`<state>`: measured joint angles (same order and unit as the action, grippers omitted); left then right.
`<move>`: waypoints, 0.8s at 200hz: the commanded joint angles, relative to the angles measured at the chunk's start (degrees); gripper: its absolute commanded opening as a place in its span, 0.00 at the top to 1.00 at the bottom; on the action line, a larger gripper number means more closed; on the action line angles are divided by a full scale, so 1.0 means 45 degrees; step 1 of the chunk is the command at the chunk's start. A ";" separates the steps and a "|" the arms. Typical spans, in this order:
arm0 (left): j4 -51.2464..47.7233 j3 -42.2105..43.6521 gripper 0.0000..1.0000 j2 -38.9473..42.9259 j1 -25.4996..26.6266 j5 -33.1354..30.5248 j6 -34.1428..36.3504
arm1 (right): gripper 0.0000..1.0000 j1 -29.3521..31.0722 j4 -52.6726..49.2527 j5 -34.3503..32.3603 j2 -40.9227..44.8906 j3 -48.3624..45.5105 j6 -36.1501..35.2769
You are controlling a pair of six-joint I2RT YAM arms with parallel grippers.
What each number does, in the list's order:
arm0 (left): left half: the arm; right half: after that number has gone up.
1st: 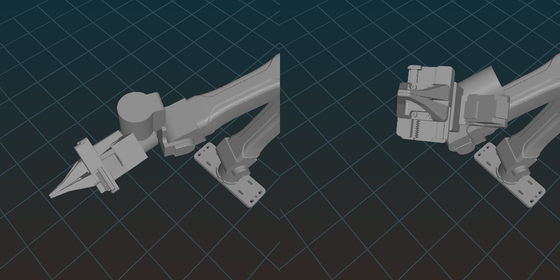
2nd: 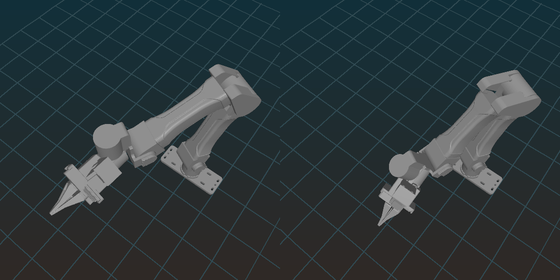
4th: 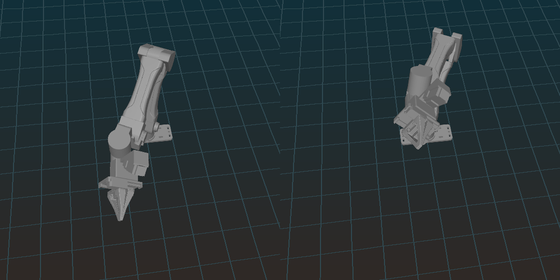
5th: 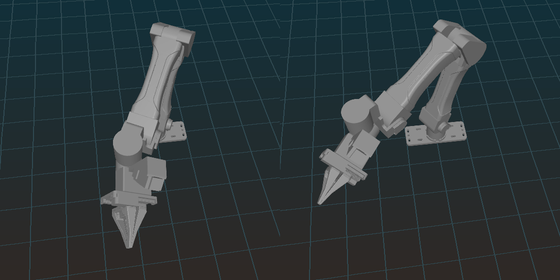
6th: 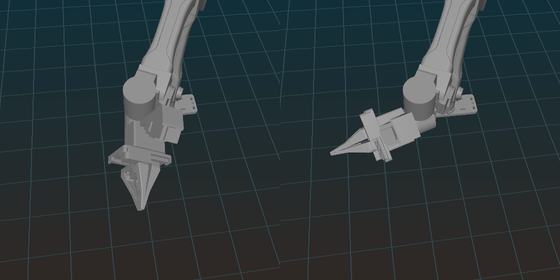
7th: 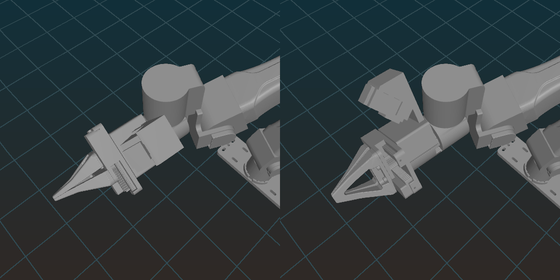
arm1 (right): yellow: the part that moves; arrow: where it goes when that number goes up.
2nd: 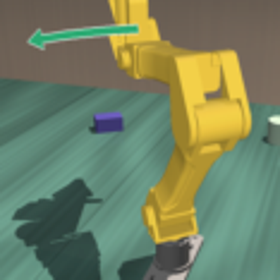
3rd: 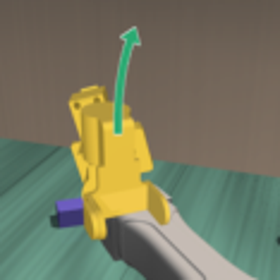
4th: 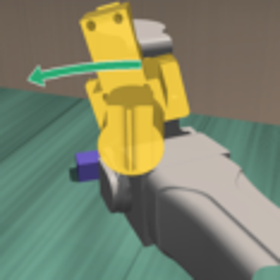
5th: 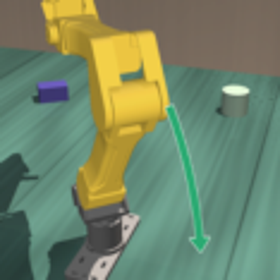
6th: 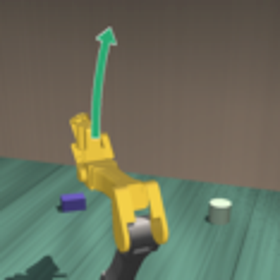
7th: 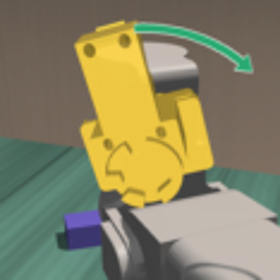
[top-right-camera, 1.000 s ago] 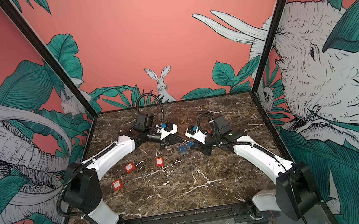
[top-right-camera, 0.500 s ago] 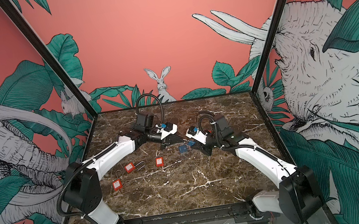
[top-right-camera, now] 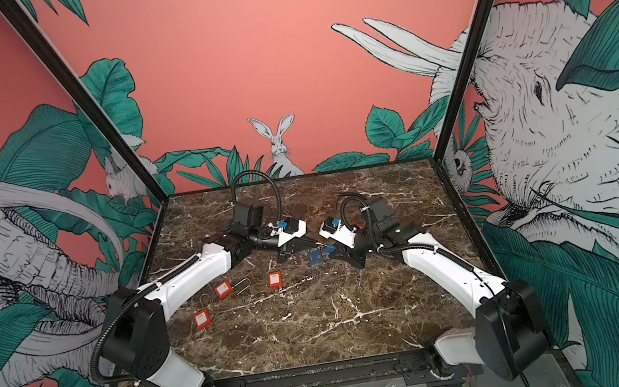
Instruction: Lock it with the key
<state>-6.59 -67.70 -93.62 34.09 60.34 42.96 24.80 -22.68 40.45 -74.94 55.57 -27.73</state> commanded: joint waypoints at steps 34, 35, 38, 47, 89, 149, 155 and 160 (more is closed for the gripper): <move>-0.3729 -0.0963 1.00 -0.0440 0.0961 0.2131 0.1644 | 1.00 0.0178 0.2425 0.0241 -0.0023 0.1351 -0.1739; -0.3788 -0.0977 1.00 -0.0452 0.0961 0.2135 0.1674 | 1.00 0.0176 0.2414 0.0236 -0.0025 0.1357 -0.1773; -0.3904 -0.1040 1.00 -0.0487 0.0975 0.2168 0.1741 | 1.00 0.0191 0.2365 0.0212 -0.0039 0.1378 -0.1891; -0.4118 -0.1194 1.00 -0.0584 0.0961 0.2178 0.1801 | 1.00 0.0166 0.2233 0.0182 -0.0081 0.1464 -0.2253; -0.4483 -0.1513 1.00 -0.0894 0.0963 0.2217 0.1891 | 1.00 0.0168 0.2418 0.0104 -0.0114 0.1661 -0.3170; -0.1727 -0.0152 1.00 -0.0014 0.0961 0.0813 0.1315 | 1.00 0.0152 0.0790 0.1548 -0.0479 0.2236 -0.2825; -0.1363 0.0025 1.00 0.0091 0.0961 0.0690 0.1258 | 1.00 0.0142 0.0516 0.1697 -0.0580 0.2354 -0.2767; -0.1144 0.0128 1.00 0.0184 0.0963 0.0610 0.1221 | 1.00 0.0144 0.0224 0.1816 -0.0690 0.2480 -0.2763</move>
<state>-15.05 -71.20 -95.15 34.24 62.83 49.50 24.73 -30.35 39.27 -77.34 60.58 -41.17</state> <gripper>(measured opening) 0.070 0.154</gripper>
